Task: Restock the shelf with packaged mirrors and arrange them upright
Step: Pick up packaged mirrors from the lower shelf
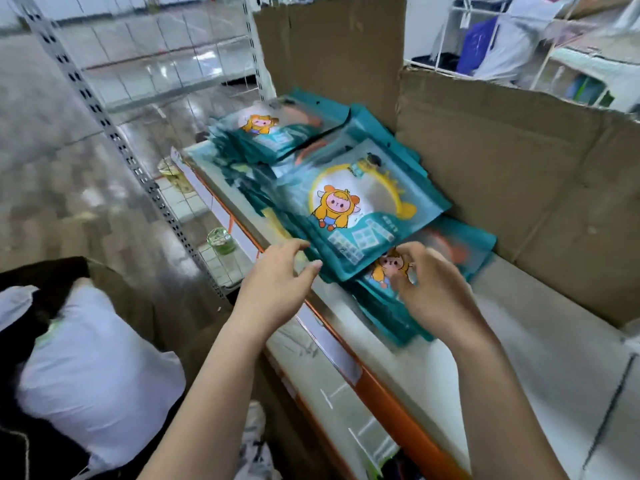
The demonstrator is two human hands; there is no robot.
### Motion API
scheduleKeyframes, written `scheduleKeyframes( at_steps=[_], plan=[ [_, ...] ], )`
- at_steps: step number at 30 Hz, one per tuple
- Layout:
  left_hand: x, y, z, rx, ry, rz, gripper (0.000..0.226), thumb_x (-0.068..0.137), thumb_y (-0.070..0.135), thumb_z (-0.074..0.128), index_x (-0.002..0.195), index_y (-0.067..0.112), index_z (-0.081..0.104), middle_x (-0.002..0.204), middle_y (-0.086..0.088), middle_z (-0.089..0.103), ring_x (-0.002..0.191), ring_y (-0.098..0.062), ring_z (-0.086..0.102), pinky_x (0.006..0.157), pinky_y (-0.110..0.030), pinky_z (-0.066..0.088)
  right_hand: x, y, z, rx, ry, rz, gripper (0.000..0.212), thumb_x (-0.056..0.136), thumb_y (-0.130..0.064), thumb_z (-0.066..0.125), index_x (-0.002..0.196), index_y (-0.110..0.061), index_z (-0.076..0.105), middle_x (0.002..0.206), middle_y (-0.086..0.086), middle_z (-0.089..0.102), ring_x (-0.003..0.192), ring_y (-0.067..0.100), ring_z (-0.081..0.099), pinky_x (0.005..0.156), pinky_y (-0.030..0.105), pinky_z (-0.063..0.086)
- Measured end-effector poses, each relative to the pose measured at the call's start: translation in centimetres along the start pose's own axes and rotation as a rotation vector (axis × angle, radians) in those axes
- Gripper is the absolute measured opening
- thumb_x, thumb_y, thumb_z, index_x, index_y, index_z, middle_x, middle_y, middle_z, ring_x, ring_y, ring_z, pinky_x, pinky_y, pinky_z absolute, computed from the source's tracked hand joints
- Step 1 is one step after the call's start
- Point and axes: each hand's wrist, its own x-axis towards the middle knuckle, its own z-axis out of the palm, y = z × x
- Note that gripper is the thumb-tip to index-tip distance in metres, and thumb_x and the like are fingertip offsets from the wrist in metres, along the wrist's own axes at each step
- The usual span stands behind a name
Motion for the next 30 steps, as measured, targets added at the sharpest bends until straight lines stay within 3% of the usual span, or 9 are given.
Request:
scheduleKeyframes(
  at_steps=[6,12,17,21,27,30],
  plan=[
    [6.7,0.2,-1.0,-0.045,0.042,0.054,0.036,0.093,0.039,0.051,0.123,0.021,0.055,0.120,0.000,0.058,0.109,-0.021,0.055,0.091,-0.039,0.046,3.5,-0.6,0.7,-0.072,0.021,0.130,0.045,0.093,-0.041,0.051,0.132,-0.021,0.043,0.125,0.004,0.053,0.116,0.025,0.051,0.092,0.042,0.045],
    [14.2,-0.3,-2.5,-0.022,-0.012,0.156,0.032,0.094,0.043,0.047,0.119,0.025,0.056,0.096,0.005,0.062,0.100,-0.024,0.057,0.082,-0.035,0.046,6.6,-2.2,2.7,-0.065,0.135,0.421,0.046,0.094,-0.038,0.051,0.131,-0.013,0.041,0.114,0.017,0.048,0.105,0.039,0.052,0.085,0.042,0.044],
    [20.4,-1.4,-3.1,-0.077,-0.125,0.308,0.030,0.091,0.034,0.053,0.116,0.018,0.059,0.112,-0.010,0.062,0.106,-0.031,0.055,0.088,-0.040,0.047,9.7,-4.5,4.2,-0.133,0.290,0.550,0.068,0.083,-0.044,0.064,0.134,-0.004,0.041,0.108,0.027,0.046,0.093,0.048,0.055,0.081,0.046,0.046],
    [24.4,-2.0,-3.6,-0.014,-0.274,0.478,0.037,0.094,0.028,0.052,0.129,0.017,0.049,0.129,-0.013,0.049,0.117,-0.030,0.049,0.095,-0.035,0.040,11.7,-6.1,5.2,-0.053,0.393,0.632,0.074,0.077,-0.044,0.069,0.127,0.004,0.043,0.105,0.033,0.049,0.095,0.049,0.053,0.080,0.044,0.044],
    [28.3,-0.9,-4.1,-0.039,-0.407,0.474,0.042,0.095,0.031,0.052,0.135,0.022,0.042,0.130,-0.009,0.054,0.117,-0.027,0.051,0.083,-0.028,0.037,12.7,-7.3,6.3,-0.046,0.391,0.799,0.068,0.078,-0.056,0.061,0.110,0.001,0.042,0.102,0.027,0.060,0.093,0.041,0.059,0.074,0.040,0.045],
    [29.6,0.5,-3.5,-0.083,-0.445,0.426,0.043,0.093,0.034,0.053,0.133,0.022,0.045,0.136,-0.006,0.050,0.123,-0.026,0.047,0.095,-0.032,0.038,12.8,-7.2,6.1,0.031,0.366,0.831,0.069,0.079,-0.057,0.058,0.112,0.001,0.044,0.107,0.023,0.062,0.100,0.038,0.059,0.084,0.042,0.048]
  ],
)
